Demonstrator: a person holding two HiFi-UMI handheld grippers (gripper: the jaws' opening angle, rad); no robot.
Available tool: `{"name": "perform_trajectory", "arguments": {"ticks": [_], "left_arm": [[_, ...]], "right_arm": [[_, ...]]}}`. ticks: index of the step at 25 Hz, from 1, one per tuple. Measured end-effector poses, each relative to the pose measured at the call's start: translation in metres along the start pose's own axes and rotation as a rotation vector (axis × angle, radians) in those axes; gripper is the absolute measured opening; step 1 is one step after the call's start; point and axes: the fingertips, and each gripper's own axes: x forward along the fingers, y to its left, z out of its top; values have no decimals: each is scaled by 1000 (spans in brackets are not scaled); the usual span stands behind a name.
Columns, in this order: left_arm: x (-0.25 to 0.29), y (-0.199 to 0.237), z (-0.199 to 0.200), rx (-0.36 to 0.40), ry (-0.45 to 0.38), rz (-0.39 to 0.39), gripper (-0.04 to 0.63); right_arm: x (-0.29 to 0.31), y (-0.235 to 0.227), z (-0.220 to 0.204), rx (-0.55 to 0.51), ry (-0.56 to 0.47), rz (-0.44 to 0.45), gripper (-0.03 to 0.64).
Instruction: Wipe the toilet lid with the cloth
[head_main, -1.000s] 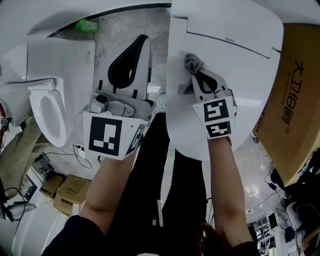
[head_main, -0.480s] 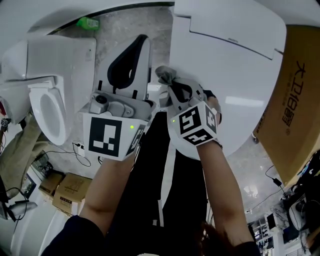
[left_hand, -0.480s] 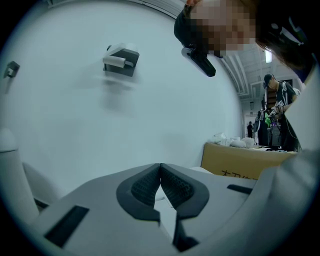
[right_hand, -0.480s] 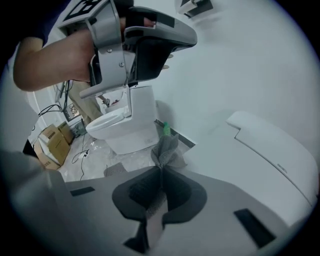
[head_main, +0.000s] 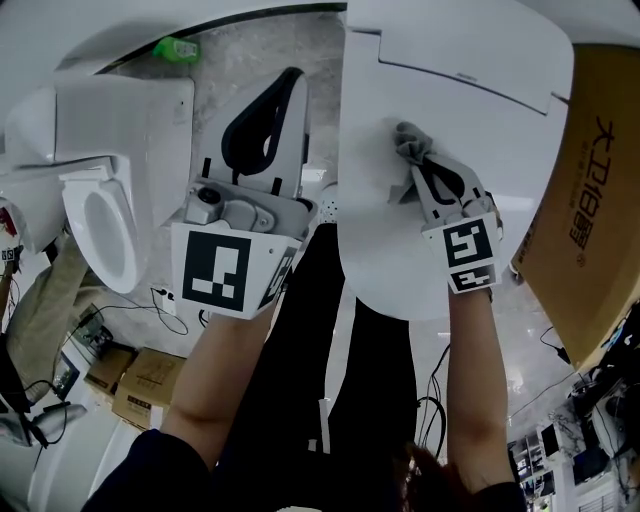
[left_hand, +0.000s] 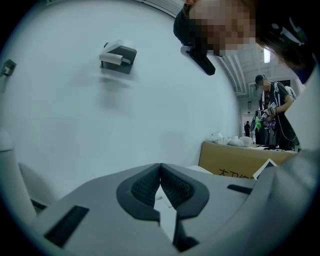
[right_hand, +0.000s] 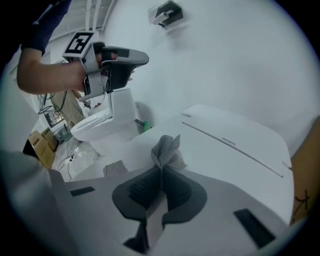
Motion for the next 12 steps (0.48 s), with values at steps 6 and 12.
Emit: {"name": "perform_trajectory", "arguments": {"ticks": [6, 12], "left_arm": [[-1, -1, -1, 5, -2, -24, 20], [1, -13, 3, 10, -5, -42, 20]], "right_arm": [[-31, -45, -32, 6, 33, -125, 34], [-83, -100, -83, 121, 58, -299, 34]]}}
